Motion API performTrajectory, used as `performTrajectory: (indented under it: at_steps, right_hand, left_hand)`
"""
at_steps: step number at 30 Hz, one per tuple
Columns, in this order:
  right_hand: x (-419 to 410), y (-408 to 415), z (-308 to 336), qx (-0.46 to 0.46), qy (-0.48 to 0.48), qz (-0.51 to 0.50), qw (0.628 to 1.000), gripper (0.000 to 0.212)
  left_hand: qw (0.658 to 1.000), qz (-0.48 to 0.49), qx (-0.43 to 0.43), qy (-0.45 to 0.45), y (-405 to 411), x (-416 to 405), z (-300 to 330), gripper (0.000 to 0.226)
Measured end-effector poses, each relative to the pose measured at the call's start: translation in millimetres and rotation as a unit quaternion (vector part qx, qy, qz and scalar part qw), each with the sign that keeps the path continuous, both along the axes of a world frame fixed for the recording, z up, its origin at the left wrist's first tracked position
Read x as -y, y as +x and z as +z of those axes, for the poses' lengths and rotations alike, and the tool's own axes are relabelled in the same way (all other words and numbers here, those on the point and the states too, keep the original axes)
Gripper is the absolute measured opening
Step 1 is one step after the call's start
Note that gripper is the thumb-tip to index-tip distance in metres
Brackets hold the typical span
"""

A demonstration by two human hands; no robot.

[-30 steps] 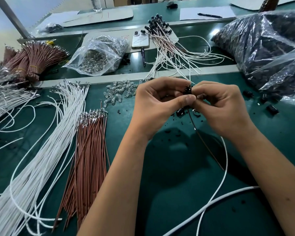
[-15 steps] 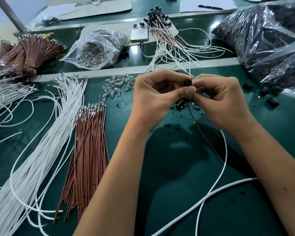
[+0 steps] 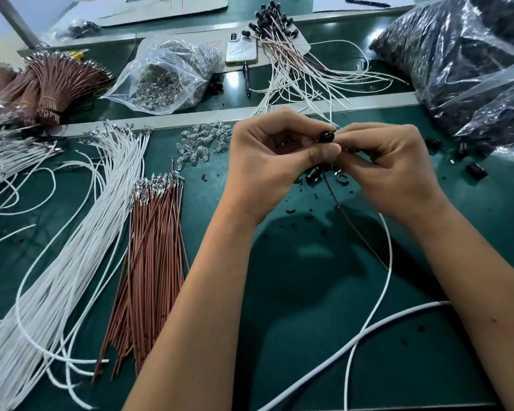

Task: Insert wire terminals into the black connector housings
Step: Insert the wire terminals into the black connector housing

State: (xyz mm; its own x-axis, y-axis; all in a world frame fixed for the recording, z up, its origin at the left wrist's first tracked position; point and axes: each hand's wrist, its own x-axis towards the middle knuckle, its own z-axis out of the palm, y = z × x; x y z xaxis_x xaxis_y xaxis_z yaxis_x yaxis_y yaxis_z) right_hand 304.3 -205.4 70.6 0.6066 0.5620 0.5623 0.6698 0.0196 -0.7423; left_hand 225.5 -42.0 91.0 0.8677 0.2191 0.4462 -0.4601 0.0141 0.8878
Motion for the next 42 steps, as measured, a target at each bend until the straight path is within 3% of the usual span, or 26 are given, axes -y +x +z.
performTrajectory:
  at_steps: [21,42]
  right_hand:
    - [-0.8,-0.3,-0.8,0.046,-0.01,-0.017,0.999,0.01]
    - [1.7,1.9,-0.5,0.046,-0.01,-0.035,0.998,0.006]
  left_hand:
    - [1.0,-0.01,-0.009,-0.017,-1.8,-0.9,1.1,0.021]
    - [0.999,-0.033,-0.011,-0.013,-4.0,-1.9,1.2,0.023]
